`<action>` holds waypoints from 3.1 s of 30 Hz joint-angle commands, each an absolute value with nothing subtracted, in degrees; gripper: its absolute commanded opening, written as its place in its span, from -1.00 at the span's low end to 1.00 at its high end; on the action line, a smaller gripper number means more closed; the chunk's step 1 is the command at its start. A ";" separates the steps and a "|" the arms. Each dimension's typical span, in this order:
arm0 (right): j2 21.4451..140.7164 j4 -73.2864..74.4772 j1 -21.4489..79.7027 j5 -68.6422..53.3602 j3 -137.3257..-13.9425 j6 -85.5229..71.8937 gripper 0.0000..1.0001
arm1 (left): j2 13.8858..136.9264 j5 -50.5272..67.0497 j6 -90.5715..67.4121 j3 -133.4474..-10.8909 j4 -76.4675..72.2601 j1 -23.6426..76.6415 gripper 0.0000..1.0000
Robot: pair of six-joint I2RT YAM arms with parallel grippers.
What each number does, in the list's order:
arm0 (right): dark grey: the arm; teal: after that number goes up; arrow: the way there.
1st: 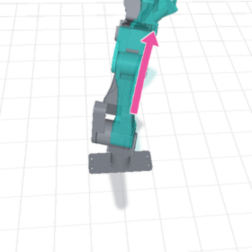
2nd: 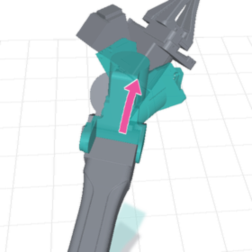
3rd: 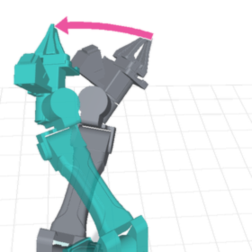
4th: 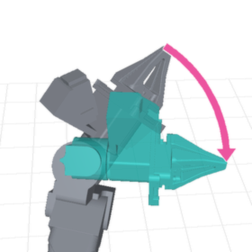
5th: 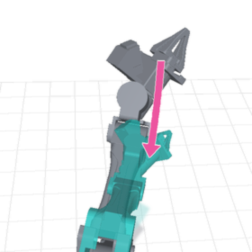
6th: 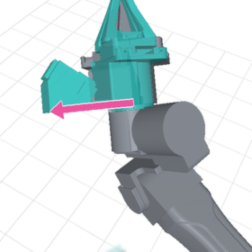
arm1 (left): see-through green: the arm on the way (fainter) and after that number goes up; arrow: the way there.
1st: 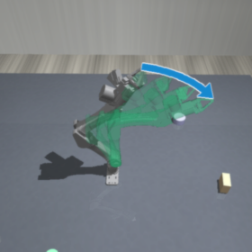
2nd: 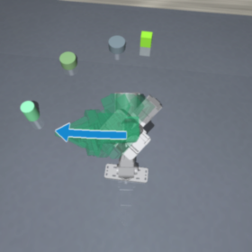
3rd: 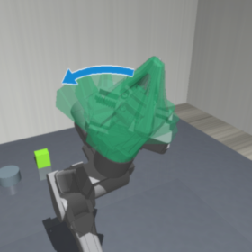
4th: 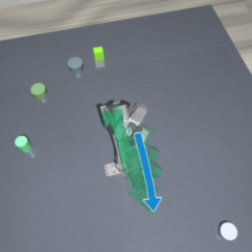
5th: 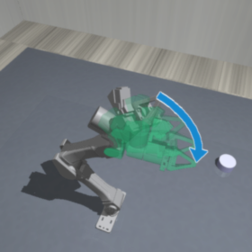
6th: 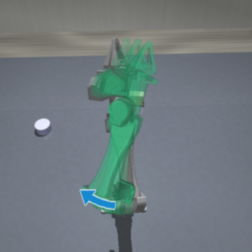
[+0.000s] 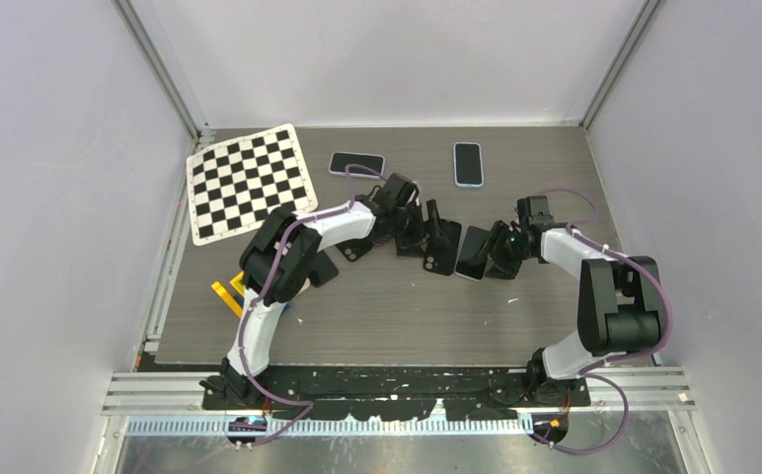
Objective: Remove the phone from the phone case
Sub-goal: Place the phone at the center of the board, then pick up the phone at the center of the board.
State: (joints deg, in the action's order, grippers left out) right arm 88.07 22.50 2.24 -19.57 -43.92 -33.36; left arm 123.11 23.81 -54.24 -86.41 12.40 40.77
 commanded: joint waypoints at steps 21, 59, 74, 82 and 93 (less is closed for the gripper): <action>99.04 28.46 2.90 -0.91 -75.80 -26.39 0.91 | 110.74 15.90 -37.97 -92.00 32.19 38.48 0.99; 142.66 47.80 9.77 13.88 -124.55 -16.60 0.02 | 100.81 22.93 -40.19 -81.14 30.21 22.78 0.99; 120.35 40.18 13.18 12.90 -91.47 -22.75 0.88 | 100.84 25.59 -47.20 -76.56 23.03 22.77 0.99; 129.60 41.53 10.69 13.32 -101.08 -20.67 0.99 | 98.30 24.79 -47.37 -74.84 23.03 22.79 0.99; 134.70 42.53 8.00 8.81 -106.40 -24.35 -0.05 | 94.08 20.81 -45.27 -73.46 24.60 22.81 0.99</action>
